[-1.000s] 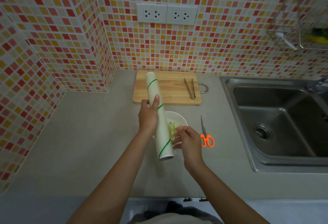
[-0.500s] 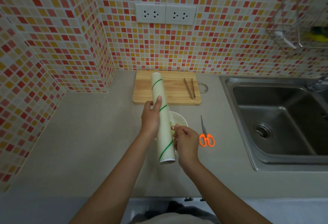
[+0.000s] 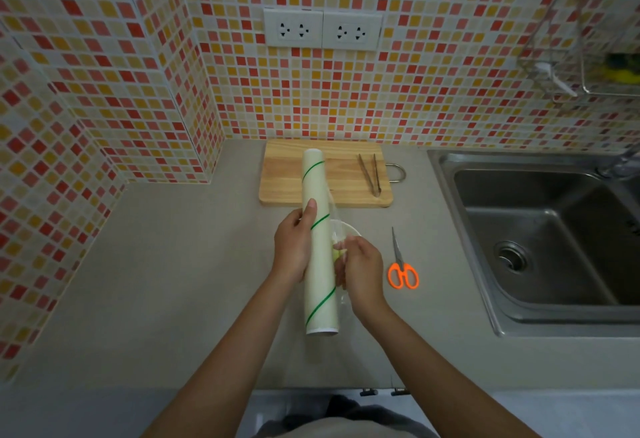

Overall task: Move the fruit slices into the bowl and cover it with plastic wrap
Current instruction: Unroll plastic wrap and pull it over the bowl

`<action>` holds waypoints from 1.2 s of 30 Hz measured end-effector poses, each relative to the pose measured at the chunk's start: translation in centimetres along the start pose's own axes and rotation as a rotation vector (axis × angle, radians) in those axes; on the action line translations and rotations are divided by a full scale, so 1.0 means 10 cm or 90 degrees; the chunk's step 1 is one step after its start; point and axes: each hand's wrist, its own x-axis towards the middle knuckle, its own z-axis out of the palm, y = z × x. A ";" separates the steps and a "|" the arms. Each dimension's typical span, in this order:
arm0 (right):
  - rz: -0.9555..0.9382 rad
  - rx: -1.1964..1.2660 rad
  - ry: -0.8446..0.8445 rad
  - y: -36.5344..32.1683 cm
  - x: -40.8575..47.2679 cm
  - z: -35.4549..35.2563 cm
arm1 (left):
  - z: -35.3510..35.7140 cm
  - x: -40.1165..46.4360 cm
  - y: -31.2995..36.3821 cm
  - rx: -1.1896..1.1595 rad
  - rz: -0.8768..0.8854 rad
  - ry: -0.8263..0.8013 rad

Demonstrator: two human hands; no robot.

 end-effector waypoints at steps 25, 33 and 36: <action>-0.025 -0.098 -0.008 -0.46 0.71 0.08 | -0.04 -0.20 0.03 -0.049 -0.008 -0.076; -0.054 -0.138 -0.061 -0.10 0.35 0.10 | -0.09 -0.07 0.02 -0.087 -0.087 -0.086; -0.111 -0.199 0.024 -0.06 0.35 0.10 | -0.09 -0.06 -0.01 -0.024 -0.090 -0.087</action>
